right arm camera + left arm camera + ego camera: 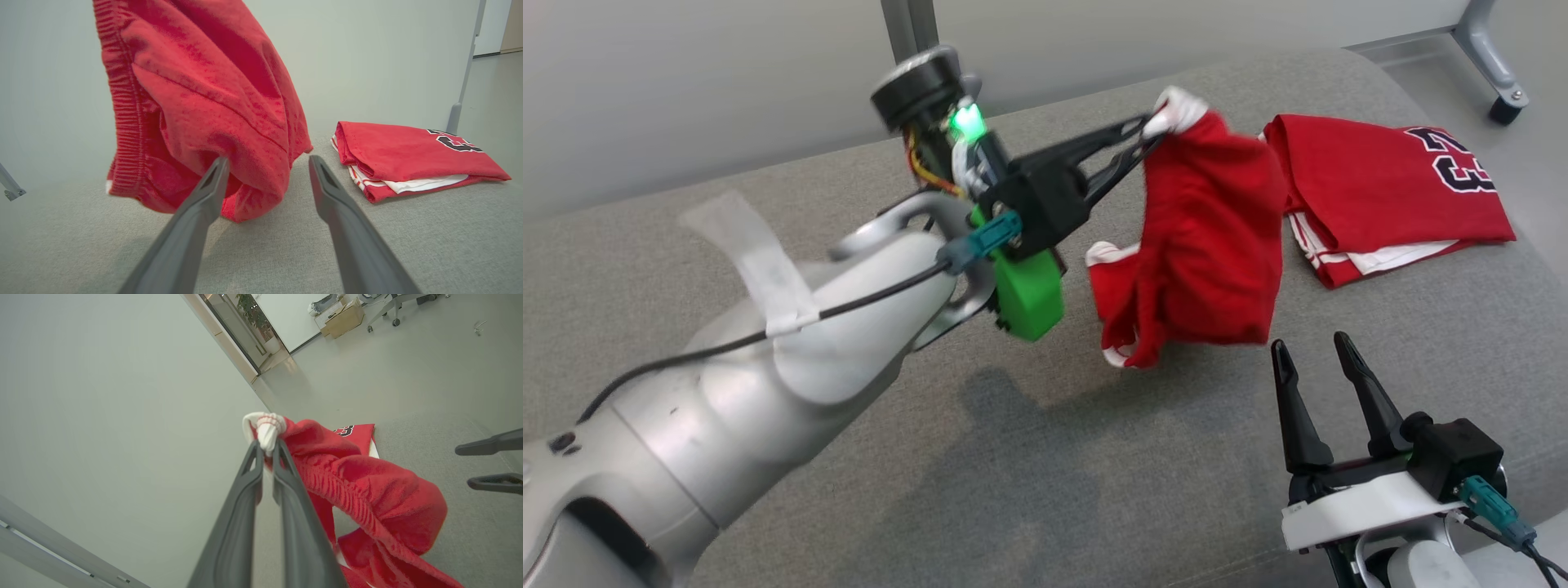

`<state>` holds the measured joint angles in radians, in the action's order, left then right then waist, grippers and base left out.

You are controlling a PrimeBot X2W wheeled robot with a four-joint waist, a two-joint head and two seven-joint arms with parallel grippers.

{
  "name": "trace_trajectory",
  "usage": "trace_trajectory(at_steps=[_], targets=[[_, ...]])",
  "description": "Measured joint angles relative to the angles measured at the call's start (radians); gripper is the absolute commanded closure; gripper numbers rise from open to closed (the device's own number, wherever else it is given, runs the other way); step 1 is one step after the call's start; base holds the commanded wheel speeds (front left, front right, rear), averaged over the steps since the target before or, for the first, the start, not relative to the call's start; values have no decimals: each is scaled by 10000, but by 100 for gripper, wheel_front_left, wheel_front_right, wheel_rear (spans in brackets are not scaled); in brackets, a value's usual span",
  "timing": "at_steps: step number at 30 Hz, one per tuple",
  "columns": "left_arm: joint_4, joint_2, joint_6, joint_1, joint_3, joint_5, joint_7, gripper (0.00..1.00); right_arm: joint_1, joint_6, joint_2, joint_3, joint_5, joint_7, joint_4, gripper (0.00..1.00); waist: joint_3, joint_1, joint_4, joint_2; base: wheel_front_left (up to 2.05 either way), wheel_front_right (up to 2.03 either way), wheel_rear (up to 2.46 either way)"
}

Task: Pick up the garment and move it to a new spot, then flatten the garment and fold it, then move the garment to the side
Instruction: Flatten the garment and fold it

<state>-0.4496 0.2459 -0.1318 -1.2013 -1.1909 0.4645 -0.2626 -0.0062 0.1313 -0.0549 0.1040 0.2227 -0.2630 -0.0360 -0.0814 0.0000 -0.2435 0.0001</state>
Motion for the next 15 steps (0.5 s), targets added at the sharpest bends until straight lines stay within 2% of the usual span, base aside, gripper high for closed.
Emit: trace_trajectory(at_steps=[6,8,13,15], targets=[[339,1162,0,1978,-832,863,4,100,6,0,23,-98,-2,0,19,0,-185,0,455,0,0,0,0],[188,1691,0,2725,-895,485,2,100,3,0,-50,-155,-23,2,46,0,-298,0,755,0,0,0,0],[-140,2230,4,3409,-915,-299,4,100,-35,0,-221,-205,-40,2,86,0,-490,0,1252,0,0,0,0],[-224,2399,138,3492,-826,-476,2,100,-58,0,-288,-173,-52,2,96,0,-565,0,1440,0,0,0,0]])
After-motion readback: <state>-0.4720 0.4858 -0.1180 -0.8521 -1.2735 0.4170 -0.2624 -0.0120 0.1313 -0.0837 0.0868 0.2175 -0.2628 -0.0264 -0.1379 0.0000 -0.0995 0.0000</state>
